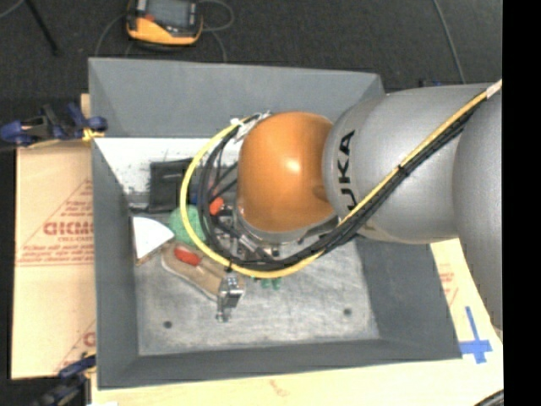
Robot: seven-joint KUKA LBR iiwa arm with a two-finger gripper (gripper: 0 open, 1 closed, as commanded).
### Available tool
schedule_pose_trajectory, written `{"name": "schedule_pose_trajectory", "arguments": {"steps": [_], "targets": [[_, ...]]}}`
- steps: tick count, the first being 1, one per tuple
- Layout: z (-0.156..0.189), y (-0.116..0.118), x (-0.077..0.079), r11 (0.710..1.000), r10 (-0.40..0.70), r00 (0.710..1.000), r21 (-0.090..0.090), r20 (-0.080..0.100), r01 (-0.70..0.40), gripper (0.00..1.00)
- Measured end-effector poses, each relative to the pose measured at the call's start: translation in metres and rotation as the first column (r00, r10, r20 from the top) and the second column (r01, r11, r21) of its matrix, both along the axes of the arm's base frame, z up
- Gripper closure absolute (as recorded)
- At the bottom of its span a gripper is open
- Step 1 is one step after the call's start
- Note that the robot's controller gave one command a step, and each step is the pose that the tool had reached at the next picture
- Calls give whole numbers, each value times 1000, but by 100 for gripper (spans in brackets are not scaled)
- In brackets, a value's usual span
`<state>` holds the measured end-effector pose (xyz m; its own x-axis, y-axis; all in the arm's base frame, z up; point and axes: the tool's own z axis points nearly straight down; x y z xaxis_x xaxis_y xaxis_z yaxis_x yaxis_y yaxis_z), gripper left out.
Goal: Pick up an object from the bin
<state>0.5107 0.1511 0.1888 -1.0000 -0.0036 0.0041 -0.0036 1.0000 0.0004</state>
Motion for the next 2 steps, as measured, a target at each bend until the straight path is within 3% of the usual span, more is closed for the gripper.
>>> {"name": "schedule_pose_trajectory", "arguments": {"steps": [1,2], "targets": [[3,-1,2,1000,-3,1000,1,6,3,0],[-41,-3,14,1000,0,1000,3,15,-1,0]]}}
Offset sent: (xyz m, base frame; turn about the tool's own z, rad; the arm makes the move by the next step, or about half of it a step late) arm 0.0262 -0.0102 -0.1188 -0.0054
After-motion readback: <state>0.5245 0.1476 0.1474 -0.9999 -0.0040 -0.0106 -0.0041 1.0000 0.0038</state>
